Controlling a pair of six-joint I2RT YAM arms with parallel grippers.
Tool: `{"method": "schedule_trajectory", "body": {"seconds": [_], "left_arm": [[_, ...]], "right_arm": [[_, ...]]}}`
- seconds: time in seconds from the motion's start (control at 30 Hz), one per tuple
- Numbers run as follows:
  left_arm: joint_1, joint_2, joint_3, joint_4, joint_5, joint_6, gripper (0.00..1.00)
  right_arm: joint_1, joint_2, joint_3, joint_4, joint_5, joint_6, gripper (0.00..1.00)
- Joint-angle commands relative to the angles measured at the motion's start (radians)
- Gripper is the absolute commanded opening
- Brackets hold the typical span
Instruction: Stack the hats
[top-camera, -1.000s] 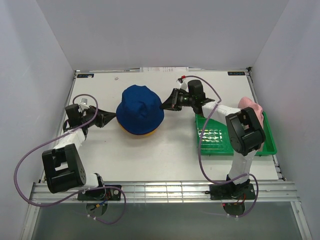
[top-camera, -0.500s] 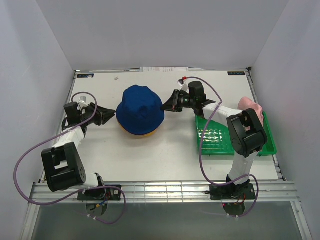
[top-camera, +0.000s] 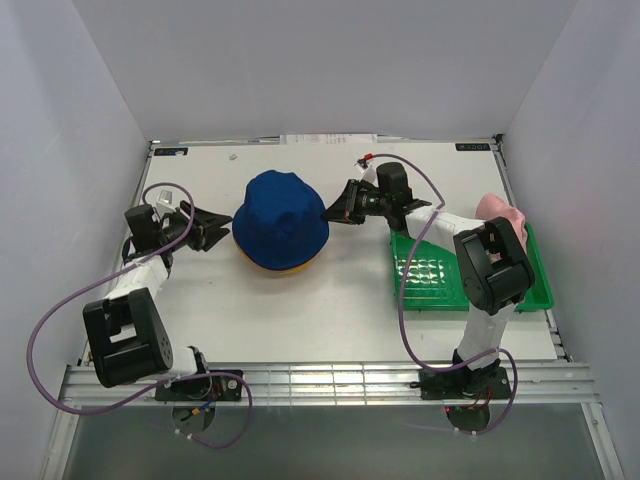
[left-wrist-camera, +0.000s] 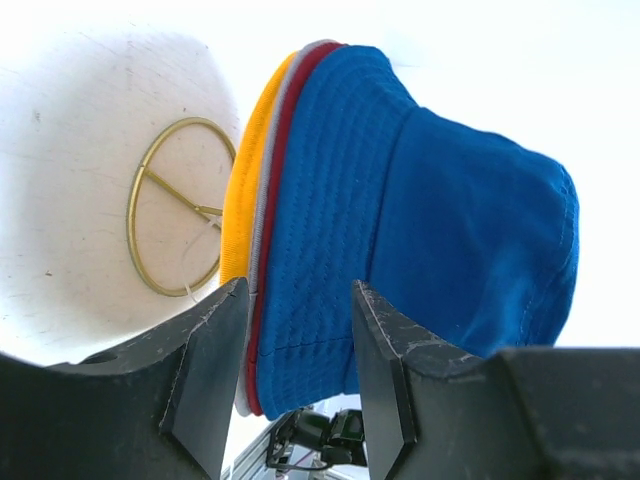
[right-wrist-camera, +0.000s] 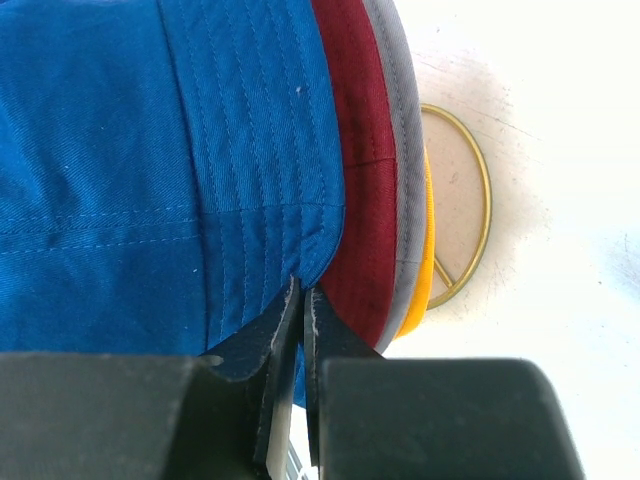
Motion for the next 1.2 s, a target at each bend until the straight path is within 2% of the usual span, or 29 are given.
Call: {"method": "schedule_trajectory", "body": {"seconds": [0.0,0.4,0.73,0.83,1.17], "left_arm": [[-0.009,-0.007,-0.005,0.033,0.044,0.010,0.56],[-0.058,0.041,-0.007,0.039,0.024,0.023,0.51],[-0.059,0.065,0.016,0.049,0.015,0.017,0.17],[-0.059,0.073,0.023,0.047,0.001,0.015,0.00],[-0.059,0.128,0.000,0.032,-0.079,0.010,0.00]], "right_arm": [[0.007,-0.011,0.036,-0.027,0.012,-0.024,0.08],[0.020,0.003,0.057,-0.037,0.015,-0.021,0.08],[0.021,0.008,0.060,-0.047,0.019,-0.025,0.08],[0.021,0.008,0.063,-0.060,0.029,-0.029,0.08],[0.012,0.041,0.056,-0.178,0.096,-0.079,0.08]]}}
